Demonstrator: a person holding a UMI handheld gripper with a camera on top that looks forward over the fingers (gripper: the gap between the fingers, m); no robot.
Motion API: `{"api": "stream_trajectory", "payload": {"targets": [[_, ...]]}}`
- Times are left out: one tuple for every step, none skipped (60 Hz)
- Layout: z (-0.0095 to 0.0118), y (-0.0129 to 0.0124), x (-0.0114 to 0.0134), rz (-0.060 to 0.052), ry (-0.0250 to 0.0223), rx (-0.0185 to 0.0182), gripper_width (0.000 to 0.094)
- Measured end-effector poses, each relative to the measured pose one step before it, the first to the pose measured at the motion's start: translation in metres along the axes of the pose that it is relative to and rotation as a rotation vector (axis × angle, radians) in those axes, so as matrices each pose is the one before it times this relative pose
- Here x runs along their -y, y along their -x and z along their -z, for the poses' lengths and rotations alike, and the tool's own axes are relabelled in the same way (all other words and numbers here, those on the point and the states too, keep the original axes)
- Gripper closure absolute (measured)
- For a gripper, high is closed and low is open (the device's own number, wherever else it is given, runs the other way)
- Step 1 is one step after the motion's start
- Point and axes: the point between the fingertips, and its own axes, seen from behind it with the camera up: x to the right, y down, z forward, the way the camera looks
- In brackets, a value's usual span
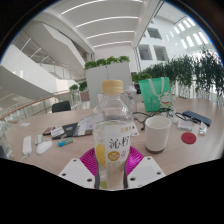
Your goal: Pour water
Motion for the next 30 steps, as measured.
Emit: {"api": "stream_trajectory", "payload": {"targets": [[-0.00067,-0.00183,0.00720,-0.0332,-0.00004,0.01848,0.0621],[-0.00157,0.00150,0.00841,-0.0368,-0.00100,0.01191,0.0620],[-0.00171,0.00151,0.00826,-0.0429,-0.00067,0.01257,0.0622],[-0.00244,0.00246,0.00831,-0.0493,0.00056,0.01519,0.0623],[-0.00288,0.00183,0.00832,-0.0535,0.00128,0.01660,0.0622],[-0.00364,0.00877,0.00793,-0.0529,-0.00084,0.00792,0.0622],[-0.00327,-0.00530,0.00499,-0.0611,0.00411,0.02586,0.0622],[-0.00287,0.00161,0.00757,-0.0634,0.00345,0.01691,0.0623],[-0.00318,0.00142,0.00731,-0.0632,0.00342,0.01528,0.0622],[-0.00278,0.00113,0.00739,-0.0631,0.00237,0.01425,0.0622],[-0.00357,0.00063,0.00687,-0.0628,0.00223,0.01194,0.0621],[-0.00375,0.00002,0.00625,-0.0613,0.00427,0.01067,0.0622],[-0.00156,0.01083,0.00126,-0.0619,0.00187,-0.00337,0.0622],[-0.01087,-0.00975,0.00293,-0.0487,-0.00133,0.01044,0.0622],[-0.00293,-0.00122,0.00463,-0.0660,0.00747,0.00447,0.0623],[-0.00281,-0.00087,0.00368,-0.0681,0.00888,0.00607,0.0623],[-0.00407,-0.00019,0.00376,-0.0685,0.01265,0.01056,0.0623],[-0.00304,-0.00047,0.00279,-0.0695,0.01307,0.01167,0.0623],[0.00421,0.01019,-0.00204,-0.0848,0.01388,-0.00292,0.0623],[-0.00212,-0.00088,0.00209,-0.0668,0.01625,0.01792,0.0623],[-0.00589,-0.00327,0.00331,-0.0605,0.00946,0.01376,0.0622],[-0.00275,-0.00010,0.00095,-0.0628,0.01452,0.01276,0.0623],[-0.00164,0.00037,0.00122,-0.0609,0.01362,0.01429,0.0623],[-0.00242,0.00127,-0.00017,-0.0576,0.01341,0.01417,0.0623],[-0.00080,0.00139,-0.00026,-0.0557,0.01337,0.01288,0.0648],[-0.00037,0.00124,-0.00039,-0.0524,0.01441,0.01301,0.0623],[-0.00034,0.00174,-0.00063,-0.0513,0.01232,0.01176,0.0623],[0.00326,0.00883,-0.00927,-0.0649,0.00419,0.00052,0.0623],[-0.00598,-0.00341,0.00289,-0.0249,0.00495,0.02005,0.0623],[-0.00070,0.00121,-0.00068,-0.0384,0.01040,0.01601,0.0623]]}}
